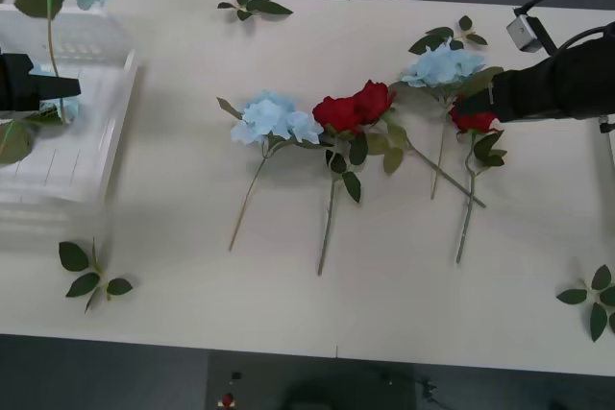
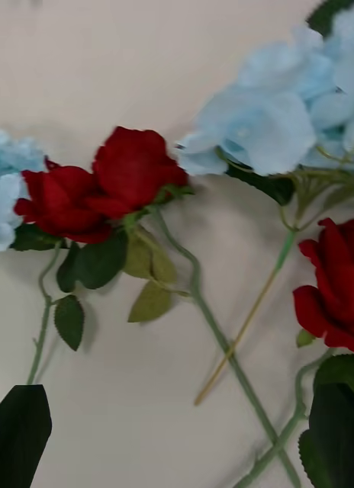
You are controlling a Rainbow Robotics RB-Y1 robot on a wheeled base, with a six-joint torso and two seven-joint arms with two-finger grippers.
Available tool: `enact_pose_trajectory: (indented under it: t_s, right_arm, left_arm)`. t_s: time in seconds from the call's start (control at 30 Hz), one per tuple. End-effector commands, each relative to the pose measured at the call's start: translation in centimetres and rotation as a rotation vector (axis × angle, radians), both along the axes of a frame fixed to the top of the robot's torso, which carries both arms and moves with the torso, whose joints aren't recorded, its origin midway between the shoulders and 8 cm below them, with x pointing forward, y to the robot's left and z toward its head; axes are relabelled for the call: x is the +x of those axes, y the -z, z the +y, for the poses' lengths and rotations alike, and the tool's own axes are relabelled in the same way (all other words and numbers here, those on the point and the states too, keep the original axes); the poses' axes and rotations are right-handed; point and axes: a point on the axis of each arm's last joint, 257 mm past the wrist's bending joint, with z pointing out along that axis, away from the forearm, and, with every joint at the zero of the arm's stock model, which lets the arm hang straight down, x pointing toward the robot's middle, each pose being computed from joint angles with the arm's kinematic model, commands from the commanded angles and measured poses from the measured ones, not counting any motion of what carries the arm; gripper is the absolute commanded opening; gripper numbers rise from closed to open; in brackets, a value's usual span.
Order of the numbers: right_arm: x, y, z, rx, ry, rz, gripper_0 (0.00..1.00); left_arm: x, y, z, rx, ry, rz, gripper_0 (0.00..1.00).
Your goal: Put the red flowers into the right box and the blue flowers into the left box
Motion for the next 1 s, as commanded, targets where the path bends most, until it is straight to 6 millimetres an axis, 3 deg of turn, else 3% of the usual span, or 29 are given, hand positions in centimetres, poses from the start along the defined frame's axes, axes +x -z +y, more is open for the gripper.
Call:
enact_pose_trajectory:
  t_s: [0.03, 0.23, 0.33, 0.5, 0.6, 0.67, 0.7, 0.73, 0.77, 0.9, 0.97, 1.0]
  right_arm:
    - [2.3, -0.1, -0.6, 0.035, 0.155, 0.059, 1.0]
    - [4.5, 3.0, -4.9, -0.057, 0.354, 0.111, 1.0]
    - [4.7, 4.5, -6.4, -0.09, 0.431, 0.144, 1.0]
    - [4.8, 6.7, -6.9, -0.158, 0.464, 0.156, 1.0]
    - [4.7, 7.9, -6.2, -0.157, 0.49, 0.18, 1.0]
    - [4.8, 8.6, -5.7, -0.156, 0.508, 0.187, 1.0]
    - [4.9, 9.0, -5.4, -0.157, 0.518, 0.188, 1.0]
    - [4.9, 9.5, -4.9, -0.152, 0.528, 0.195, 1.0]
    - [5.0, 9.9, -4.7, -0.149, 0.541, 0.197, 1.0]
    - [5.5, 11.1, -3.7, -0.136, 0.555, 0.191, 1.0]
    - [5.9, 11.6, -3.4, -0.121, 0.567, 0.184, 1.0]
    - [6.4, 11.7, -3.4, -0.105, 0.578, 0.168, 1.0]
  left_arm:
    - [-0.3, -4.2, 5.8, 0.149, -0.085, 0.006, 0.0]
    - [-2.1, -9.3, 12.7, 0.353, -0.177, -0.004, 0.0]
    - [-3.2, -10.3, 15.3, 0.418, -0.219, 0.014, 0.0]
    - [-4.2, -9.6, 18.1, 0.49, -0.269, 0.05, 0.0]
    - [-4.3, -8.7, 19.3, 0.525, -0.289, 0.063, 0.01]
    - [-4.0, -8.2, 19.5, 0.539, -0.295, 0.061, 0.3]
    - [-3.9, -7.7, 19.7, 0.547, -0.296, 0.061, 0.62]
    - [-3.8, -7.2, 19.7, 0.549, -0.297, 0.061, 0.82]
    - [-3.6, -6.9, 19.8, 0.549, -0.299, 0.057, 0.89]
    - [-3.6, -6.0, 18.6, 0.522, -0.264, 0.058, 0.96]
    - [-3.4, -5.5, 17.0, 0.499, -0.225, 0.051, 0.97]
    - [-3.2, -5.0, 15.1, 0.484, -0.182, 0.043, 0.97]
